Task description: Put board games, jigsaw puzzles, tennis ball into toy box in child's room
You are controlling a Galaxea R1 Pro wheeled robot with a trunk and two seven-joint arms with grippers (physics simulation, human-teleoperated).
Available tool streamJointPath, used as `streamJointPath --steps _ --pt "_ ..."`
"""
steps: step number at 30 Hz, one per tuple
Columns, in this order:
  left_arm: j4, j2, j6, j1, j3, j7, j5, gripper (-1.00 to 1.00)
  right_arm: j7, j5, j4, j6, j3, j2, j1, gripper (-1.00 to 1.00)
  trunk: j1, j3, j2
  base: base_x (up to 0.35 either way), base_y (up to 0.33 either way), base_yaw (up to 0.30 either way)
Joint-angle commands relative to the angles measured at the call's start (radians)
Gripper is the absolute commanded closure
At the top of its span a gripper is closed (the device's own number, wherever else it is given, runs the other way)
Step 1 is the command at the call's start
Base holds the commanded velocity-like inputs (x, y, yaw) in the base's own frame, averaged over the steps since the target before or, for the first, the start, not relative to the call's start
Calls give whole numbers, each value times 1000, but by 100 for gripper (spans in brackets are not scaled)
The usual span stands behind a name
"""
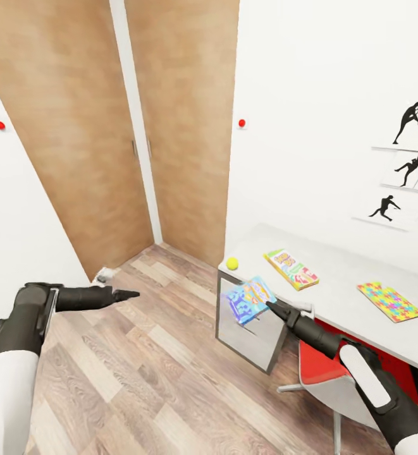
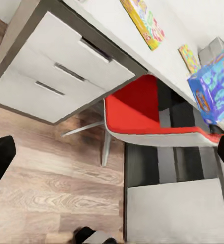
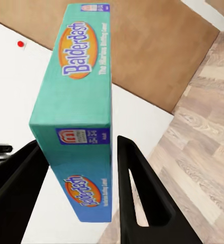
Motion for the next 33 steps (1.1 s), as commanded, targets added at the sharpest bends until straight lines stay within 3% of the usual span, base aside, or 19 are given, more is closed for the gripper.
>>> streamJointPath --steps 1,2,6,11,14,21,33 --pt "-29 18 10 10 2 -69 -10 -100 1 -10 -60 15 0 -19 30 100 1 -3 -2 0 0 -186" --pt "-54 32 11 19 4 -102 -8 -100 2 -11 -106 20 -1 -32 53 100 1 -5 -2 0 0 -186" --pt "-112 57 15 41 14 -107 12 -100 5 -15 -198 29 -16 -61 96 100 1 -9 -2 0 0 -179" --pt "-127 85 17 49 20 -107 65 -100 60 -14 -223 46 -35 -77 108 100 1 -15 -2 0 0 -136" --pt "-128 95 17 51 21 -107 72 -100 116 -14 -225 51 -56 -94 116 100 1 -18 -2 0 0 -101" --pt "-128 100 17 51 18 -107 75 -100 261 -12 -226 54 -137 -108 161 100 1 -24 -2 0 0 -81" --pt "-128 95 17 51 15 -107 75 -100 284 -7 -214 48 -152 -106 169 100 1 -30 -2 0 0 -29"
